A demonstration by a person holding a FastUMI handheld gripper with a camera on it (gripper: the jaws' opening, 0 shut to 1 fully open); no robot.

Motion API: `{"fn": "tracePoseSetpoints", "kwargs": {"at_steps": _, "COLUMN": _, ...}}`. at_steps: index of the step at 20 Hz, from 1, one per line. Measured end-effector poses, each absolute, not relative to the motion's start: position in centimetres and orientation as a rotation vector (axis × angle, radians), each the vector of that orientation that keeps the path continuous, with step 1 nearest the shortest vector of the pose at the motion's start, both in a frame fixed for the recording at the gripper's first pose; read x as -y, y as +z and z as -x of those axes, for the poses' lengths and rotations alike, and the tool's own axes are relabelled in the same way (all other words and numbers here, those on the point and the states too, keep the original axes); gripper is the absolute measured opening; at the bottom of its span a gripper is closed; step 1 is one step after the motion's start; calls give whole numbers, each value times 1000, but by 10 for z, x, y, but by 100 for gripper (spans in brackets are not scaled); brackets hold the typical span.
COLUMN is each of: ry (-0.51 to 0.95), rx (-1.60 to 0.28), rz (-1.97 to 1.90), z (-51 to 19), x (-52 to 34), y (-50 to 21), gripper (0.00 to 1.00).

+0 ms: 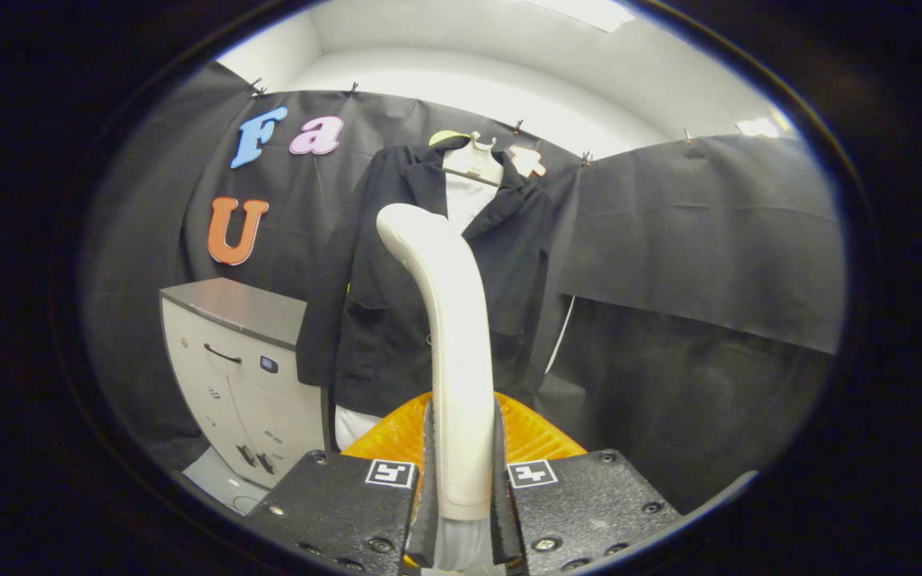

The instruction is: Iron the clothes twice with a garment steamer, once on the left side and once on the right side.

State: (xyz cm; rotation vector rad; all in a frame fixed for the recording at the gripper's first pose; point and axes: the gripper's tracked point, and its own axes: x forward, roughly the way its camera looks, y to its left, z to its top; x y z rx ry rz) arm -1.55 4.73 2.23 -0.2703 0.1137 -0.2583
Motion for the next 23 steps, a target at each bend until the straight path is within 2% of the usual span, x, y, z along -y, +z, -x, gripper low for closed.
{"fn": "tracePoseSetpoints", "kwargs": {"at_steps": 11, "ry": -100, "rx": -81, "rz": 221, "z": 69, "x": -35, "y": 21, "gripper": 29}}
{"fn": "tracePoseSetpoints", "kwargs": {"at_steps": 23, "ry": -48, "rx": -168, "rz": 169, "z": 144, "x": 9, "y": -22, "gripper": 29}}
